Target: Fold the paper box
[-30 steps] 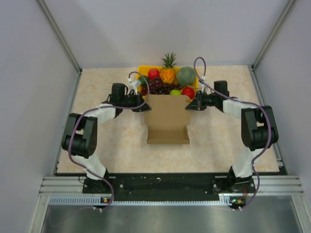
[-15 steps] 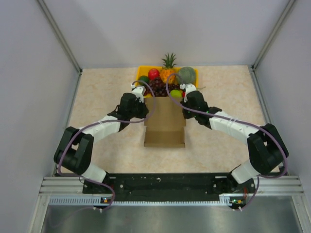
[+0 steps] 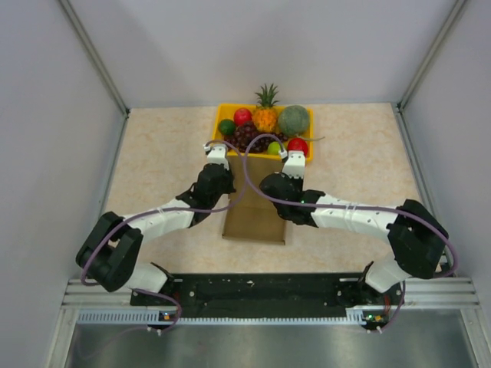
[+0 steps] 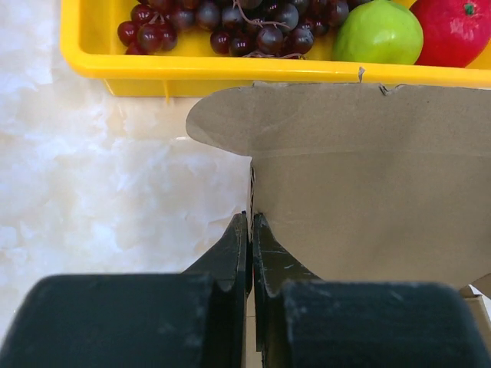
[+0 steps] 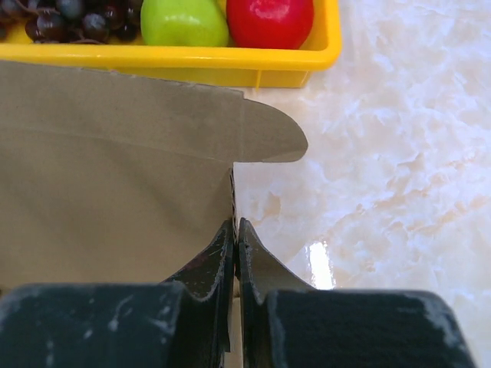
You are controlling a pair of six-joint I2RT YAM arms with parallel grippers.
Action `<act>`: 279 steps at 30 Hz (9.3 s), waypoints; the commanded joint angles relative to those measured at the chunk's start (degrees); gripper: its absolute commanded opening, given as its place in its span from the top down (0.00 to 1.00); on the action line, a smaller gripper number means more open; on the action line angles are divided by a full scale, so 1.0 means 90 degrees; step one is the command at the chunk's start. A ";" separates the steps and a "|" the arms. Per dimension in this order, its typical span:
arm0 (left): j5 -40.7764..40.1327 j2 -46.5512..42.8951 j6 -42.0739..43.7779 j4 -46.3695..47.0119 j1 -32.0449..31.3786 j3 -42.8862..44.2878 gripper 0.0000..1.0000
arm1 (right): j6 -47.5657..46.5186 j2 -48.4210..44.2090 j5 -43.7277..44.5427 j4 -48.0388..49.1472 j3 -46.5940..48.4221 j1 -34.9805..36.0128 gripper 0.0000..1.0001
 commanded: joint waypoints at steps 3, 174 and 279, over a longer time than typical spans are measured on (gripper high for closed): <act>-0.1018 -0.0699 -0.0670 0.1245 -0.0297 -0.0672 1.00 | 0.1605 -0.0082 0.1229 0.0109 0.0224 0.0645 1.00; 0.1947 -0.4891 -0.0164 -0.5294 0.0707 0.0565 0.25 | -0.9223 0.0592 -0.9181 -0.2723 0.2666 -0.3280 1.00; 0.2274 -0.1442 -0.0953 -0.3061 0.0367 0.1495 1.00 | 0.0852 0.0397 -0.2892 -0.2626 0.3135 -0.0311 1.00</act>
